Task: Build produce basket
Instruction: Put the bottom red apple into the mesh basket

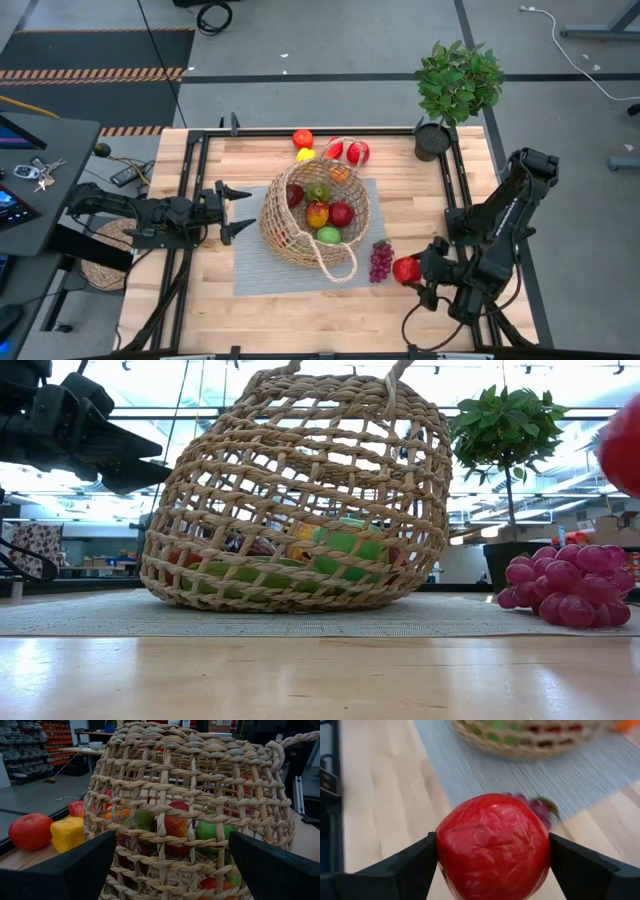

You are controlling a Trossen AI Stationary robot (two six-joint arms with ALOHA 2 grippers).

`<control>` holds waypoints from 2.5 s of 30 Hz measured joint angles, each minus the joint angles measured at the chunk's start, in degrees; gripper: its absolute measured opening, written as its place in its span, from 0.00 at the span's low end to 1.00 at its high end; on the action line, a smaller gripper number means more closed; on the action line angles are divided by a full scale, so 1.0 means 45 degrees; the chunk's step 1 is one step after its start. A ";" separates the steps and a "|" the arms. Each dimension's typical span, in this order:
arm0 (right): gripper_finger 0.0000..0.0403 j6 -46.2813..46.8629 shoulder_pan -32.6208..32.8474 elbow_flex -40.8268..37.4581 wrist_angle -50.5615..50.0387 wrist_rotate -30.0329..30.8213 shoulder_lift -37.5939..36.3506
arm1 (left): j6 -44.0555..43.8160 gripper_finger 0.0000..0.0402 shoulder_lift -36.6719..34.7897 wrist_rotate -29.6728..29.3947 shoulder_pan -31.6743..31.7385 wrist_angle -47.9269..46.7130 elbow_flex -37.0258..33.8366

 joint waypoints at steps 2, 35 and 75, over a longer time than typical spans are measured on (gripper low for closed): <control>0.87 -0.1090 -0.0417 0.0000 0.0778 0.0005 -0.0044 | 0.0005 0.98 0.0000 0.0004 0.0004 -0.0001 0.0000; 0.88 -1.6128 -0.4896 0.0010 1.3467 -0.1153 -0.3531 | 0.0005 0.98 0.0000 0.0004 0.0003 0.0004 0.0000; 0.88 -1.6172 -0.8652 0.1486 1.3597 -0.4817 -0.3307 | 0.0000 0.98 0.0000 0.0002 0.0000 0.0004 0.0000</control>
